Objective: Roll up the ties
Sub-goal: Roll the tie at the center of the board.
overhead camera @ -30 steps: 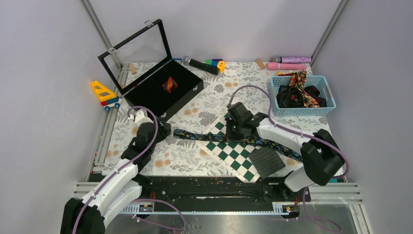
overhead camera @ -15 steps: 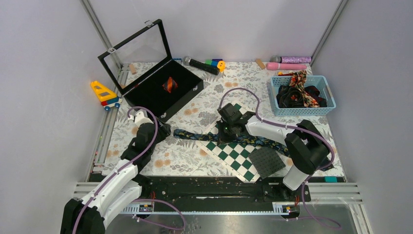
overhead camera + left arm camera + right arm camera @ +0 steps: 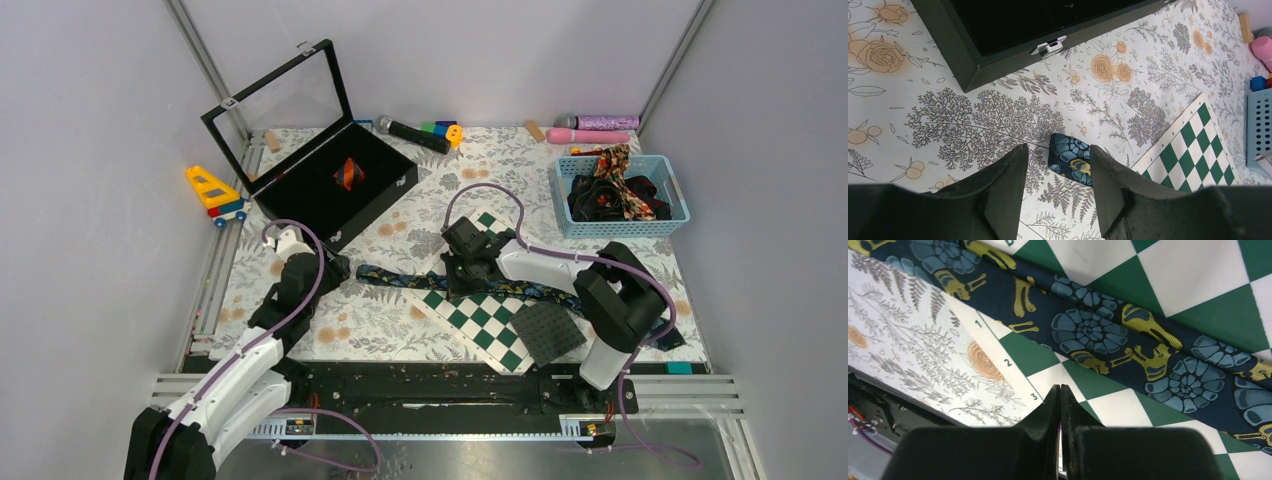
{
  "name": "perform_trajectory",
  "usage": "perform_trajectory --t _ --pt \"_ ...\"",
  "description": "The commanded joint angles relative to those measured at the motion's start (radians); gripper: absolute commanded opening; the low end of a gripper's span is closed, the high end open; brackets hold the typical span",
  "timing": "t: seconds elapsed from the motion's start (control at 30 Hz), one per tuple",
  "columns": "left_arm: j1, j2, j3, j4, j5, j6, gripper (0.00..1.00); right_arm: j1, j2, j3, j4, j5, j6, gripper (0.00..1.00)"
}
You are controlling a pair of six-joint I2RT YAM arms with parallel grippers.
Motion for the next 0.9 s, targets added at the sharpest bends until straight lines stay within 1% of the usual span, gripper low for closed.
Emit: perform_trajectory --t 0.0,0.33,0.87 --pt "-0.003 -0.013 -0.005 0.010 -0.025 0.000 0.49 0.011 0.024 0.027 0.011 0.048 -0.024 0.00" --pt "-0.003 -0.010 0.003 -0.004 -0.027 -0.005 0.48 0.013 0.033 0.035 0.018 0.109 -0.019 0.00" --pt "-0.003 -0.016 -0.005 -0.010 -0.031 -0.015 0.47 0.013 0.047 0.057 0.024 0.133 -0.003 0.00"
